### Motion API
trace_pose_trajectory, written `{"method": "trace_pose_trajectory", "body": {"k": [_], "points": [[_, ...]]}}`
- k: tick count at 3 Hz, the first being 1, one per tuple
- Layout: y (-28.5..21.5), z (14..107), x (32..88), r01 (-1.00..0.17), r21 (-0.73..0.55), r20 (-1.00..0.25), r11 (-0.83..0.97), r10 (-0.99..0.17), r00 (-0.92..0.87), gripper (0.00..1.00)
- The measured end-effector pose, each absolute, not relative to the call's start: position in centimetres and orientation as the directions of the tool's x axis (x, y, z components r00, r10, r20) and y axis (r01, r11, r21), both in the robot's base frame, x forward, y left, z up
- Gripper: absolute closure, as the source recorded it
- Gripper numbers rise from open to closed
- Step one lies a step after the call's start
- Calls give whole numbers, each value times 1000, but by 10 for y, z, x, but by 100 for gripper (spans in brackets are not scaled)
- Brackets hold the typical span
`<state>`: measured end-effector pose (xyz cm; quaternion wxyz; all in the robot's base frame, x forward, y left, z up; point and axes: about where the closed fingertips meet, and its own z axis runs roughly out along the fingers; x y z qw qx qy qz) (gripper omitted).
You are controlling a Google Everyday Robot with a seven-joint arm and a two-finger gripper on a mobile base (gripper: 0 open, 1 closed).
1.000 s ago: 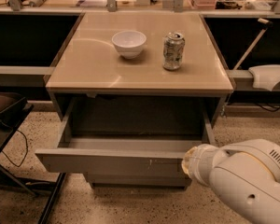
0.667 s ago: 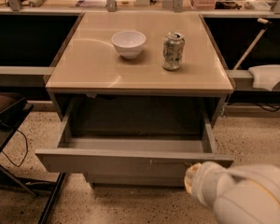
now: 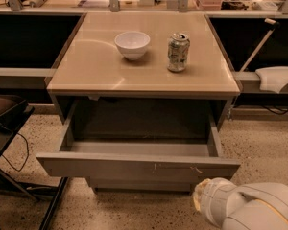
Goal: Open top drawer
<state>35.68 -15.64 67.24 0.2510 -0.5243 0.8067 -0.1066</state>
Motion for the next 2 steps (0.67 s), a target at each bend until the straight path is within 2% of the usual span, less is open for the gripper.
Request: {"method": "trace_pose_trajectory", "body": {"k": [1, 2], "points": [[-156, 672, 357, -792, -435, -293, 427, -899, -324, 12], [-156, 672, 357, -792, -435, -294, 428, -899, -324, 0]]}}
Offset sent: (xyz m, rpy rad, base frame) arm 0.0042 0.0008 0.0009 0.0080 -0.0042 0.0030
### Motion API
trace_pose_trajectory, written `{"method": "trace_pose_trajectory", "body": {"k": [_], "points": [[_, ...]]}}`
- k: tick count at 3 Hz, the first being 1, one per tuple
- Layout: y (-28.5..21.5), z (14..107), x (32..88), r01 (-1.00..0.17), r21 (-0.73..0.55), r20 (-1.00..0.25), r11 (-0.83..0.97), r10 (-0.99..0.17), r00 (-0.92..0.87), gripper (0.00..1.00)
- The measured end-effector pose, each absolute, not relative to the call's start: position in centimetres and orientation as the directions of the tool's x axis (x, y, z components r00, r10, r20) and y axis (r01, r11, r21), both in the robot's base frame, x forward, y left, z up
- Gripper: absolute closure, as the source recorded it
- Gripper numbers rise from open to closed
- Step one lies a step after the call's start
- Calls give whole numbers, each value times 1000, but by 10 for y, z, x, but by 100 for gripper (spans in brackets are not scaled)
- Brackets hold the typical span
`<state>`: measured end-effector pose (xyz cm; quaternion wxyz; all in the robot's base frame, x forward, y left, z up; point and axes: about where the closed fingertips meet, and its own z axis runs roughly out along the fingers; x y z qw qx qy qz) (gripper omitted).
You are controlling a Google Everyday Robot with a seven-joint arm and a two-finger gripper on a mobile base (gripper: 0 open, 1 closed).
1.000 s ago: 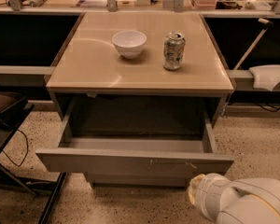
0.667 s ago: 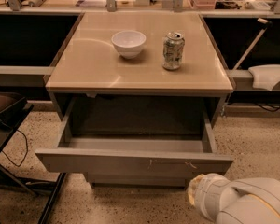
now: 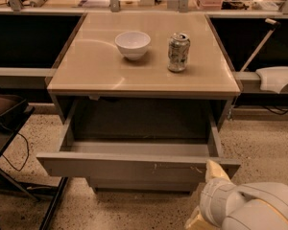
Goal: Open top drawer
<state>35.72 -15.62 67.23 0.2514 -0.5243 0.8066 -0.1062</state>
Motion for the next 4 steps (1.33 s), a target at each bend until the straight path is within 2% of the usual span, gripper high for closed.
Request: {"method": "trace_pose_trajectory", "body": {"k": [2, 4], "points": [[-159, 675, 379, -790, -434, -304, 433, -896, -324, 0], [-165, 631, 435, -867, -335, -161, 369, -929, -333, 0]]}}
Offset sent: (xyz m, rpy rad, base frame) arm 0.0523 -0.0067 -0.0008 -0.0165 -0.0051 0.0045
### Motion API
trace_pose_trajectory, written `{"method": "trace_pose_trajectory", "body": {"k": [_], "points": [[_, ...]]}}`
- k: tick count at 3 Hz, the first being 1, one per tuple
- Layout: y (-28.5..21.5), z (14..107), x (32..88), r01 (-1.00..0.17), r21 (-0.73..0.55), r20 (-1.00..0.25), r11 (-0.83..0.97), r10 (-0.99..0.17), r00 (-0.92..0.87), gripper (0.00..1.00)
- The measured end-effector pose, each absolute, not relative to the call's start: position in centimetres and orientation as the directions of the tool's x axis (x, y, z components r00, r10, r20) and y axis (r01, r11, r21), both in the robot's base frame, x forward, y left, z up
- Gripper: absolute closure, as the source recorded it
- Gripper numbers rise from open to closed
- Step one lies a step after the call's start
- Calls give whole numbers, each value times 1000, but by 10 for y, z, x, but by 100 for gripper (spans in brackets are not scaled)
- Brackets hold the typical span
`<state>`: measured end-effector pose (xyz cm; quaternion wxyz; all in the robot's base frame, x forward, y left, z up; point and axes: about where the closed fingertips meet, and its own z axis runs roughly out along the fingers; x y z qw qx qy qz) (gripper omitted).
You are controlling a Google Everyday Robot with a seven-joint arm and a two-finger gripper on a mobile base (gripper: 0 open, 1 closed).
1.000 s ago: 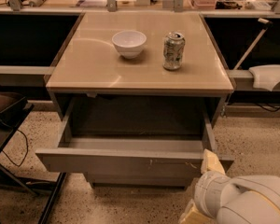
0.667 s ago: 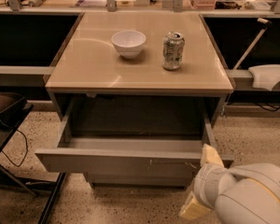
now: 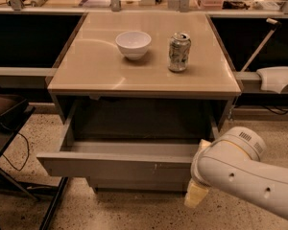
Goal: Open top drawer
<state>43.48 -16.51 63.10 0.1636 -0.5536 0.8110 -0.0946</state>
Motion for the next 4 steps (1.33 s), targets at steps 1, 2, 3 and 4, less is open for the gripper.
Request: {"method": "trace_pose_trajectory", "body": {"k": [1, 2, 3, 4], "points": [[-165, 623, 433, -876, -315, -144, 365, -931, -336, 0], [-165, 624, 434, -876, -316, -145, 365, -931, -335, 18], [-165, 624, 434, -876, -316, -145, 365, -931, -335, 42], [-165, 624, 434, -876, -316, -145, 365, -931, -335, 65]]}}
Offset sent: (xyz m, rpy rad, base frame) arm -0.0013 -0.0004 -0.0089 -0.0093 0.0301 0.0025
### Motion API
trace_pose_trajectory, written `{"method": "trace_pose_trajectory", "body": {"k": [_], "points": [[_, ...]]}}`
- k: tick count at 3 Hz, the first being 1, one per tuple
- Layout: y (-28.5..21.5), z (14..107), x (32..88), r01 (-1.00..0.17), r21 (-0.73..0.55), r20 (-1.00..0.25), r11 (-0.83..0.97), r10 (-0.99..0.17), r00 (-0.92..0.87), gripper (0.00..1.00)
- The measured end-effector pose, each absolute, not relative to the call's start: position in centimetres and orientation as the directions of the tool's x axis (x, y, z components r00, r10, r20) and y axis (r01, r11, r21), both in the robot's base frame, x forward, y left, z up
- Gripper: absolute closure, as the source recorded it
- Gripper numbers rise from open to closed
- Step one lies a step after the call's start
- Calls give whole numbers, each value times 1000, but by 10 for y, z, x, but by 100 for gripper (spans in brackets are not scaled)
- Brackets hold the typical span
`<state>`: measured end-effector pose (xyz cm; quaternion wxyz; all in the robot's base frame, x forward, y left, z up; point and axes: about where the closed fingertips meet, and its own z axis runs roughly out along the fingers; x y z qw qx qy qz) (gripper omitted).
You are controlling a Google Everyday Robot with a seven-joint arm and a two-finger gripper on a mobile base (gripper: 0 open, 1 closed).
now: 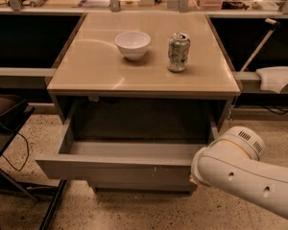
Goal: Open top drawer
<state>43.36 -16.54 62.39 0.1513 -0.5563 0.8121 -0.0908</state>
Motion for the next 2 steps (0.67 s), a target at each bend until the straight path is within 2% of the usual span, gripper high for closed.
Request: {"method": "trace_pose_trajectory", "body": {"k": [1, 2], "points": [[-166, 631, 434, -876, -316, -145, 365, -931, -335, 88], [-167, 633, 434, -876, -316, -145, 365, -931, -335, 100]]}}
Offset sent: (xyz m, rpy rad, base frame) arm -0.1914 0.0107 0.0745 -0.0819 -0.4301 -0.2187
